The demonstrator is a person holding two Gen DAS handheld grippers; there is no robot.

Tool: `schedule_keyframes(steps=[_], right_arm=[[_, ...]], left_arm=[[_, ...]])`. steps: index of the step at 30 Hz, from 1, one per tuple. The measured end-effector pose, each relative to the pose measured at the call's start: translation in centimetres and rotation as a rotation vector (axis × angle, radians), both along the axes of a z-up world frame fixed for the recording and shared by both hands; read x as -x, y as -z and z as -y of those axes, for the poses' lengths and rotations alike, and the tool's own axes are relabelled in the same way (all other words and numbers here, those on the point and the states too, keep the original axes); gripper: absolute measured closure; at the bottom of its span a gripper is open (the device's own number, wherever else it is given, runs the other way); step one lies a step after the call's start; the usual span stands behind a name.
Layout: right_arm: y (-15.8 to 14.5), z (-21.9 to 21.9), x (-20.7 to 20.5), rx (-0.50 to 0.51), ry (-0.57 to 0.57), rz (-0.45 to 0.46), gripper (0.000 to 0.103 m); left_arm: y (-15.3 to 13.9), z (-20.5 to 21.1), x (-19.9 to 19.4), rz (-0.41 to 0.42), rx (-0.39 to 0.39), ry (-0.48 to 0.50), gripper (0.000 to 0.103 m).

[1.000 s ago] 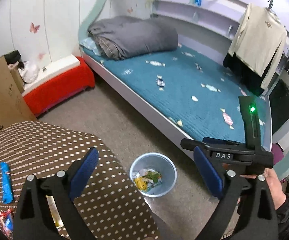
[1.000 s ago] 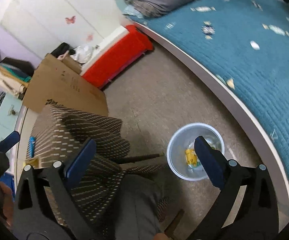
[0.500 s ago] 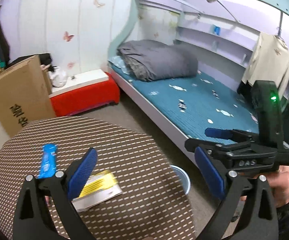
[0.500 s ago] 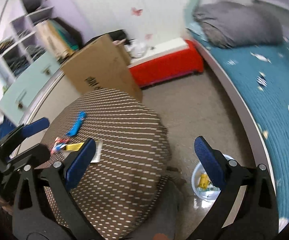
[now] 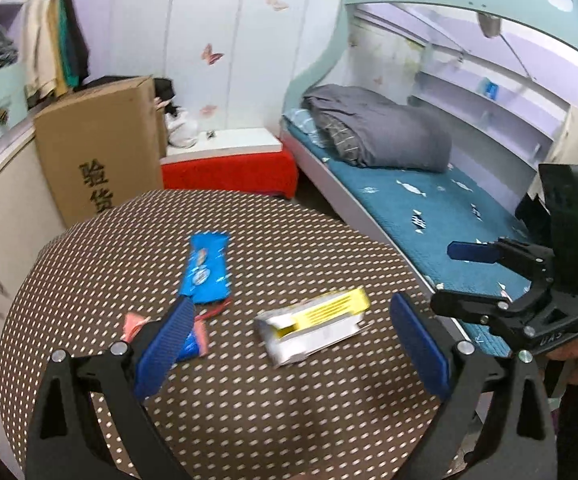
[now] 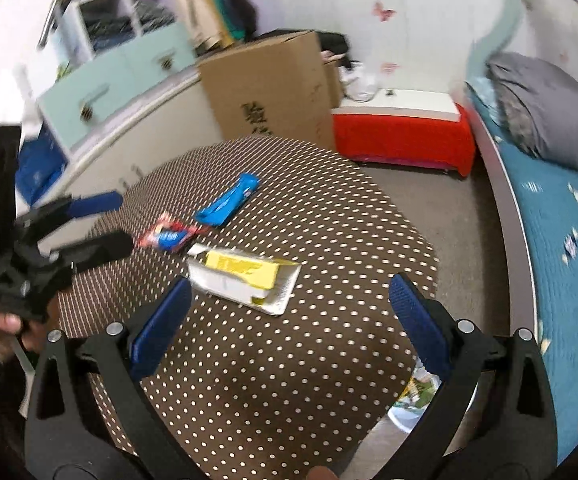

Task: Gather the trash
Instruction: 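Move both open tools back over the table, then grasp the yellow-white box with the right tool, then grasp the blue wrapper with the left tool while the right tool lifts the box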

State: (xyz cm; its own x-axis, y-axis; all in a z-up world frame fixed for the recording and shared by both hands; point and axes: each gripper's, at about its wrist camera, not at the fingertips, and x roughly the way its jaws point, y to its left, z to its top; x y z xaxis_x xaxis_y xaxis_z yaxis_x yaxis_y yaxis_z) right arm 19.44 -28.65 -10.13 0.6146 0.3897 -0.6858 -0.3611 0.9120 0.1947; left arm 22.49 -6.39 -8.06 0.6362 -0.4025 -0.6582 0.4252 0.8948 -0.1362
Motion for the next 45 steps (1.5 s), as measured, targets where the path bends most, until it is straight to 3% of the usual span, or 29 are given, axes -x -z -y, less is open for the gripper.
schedule_keyframes(steps=[7, 18, 21, 22, 26, 37, 41, 45], right_arm=[[2.3, -3.0, -1.1, 0.095, -0.117, -0.031, 0.006], [6.3, -9.9, -4.6, 0.373, -0.358, -0.029, 0.007], [7.3, -10.9, -5.9, 0.330, -0.388, -0.073, 0.014], [7.4, -11.0, -6.1, 0.312, -0.384, -0.084, 0.029], [7.2, -10.5, -6.2, 0.215, -0.343, -0.089, 0.038], [6.1, -5.9, -5.1, 0.065, -0.147, -0.084, 0.050], [5.5, -3.8, -5.0, 0.011, -0.084, -0.078, 0.052], [5.2, -2.0, -4.9, -0.030, -0.042, -0.078, 0.052]], left_arm=[[1.9, -3.4, 0.1, -0.031, -0.007, -0.052, 0.007], [5.2, -8.0, 0.4, -0.095, -0.036, -0.142, 0.007], [5.7, -8.9, 0.2, -0.106, -0.044, -0.164, 0.007], [5.8, -9.2, 0.1, -0.107, -0.047, -0.171, 0.007], [5.8, -9.4, -0.8, -0.103, -0.053, -0.179, 0.007], [5.8, -4.7, -7.1, -0.070, -0.072, -0.117, 0.007], [6.6, -3.2, -10.4, -0.116, -0.044, -0.115, 0.007], [8.2, -1.3, -13.7, -0.169, -0.096, -0.115, 0.010]])
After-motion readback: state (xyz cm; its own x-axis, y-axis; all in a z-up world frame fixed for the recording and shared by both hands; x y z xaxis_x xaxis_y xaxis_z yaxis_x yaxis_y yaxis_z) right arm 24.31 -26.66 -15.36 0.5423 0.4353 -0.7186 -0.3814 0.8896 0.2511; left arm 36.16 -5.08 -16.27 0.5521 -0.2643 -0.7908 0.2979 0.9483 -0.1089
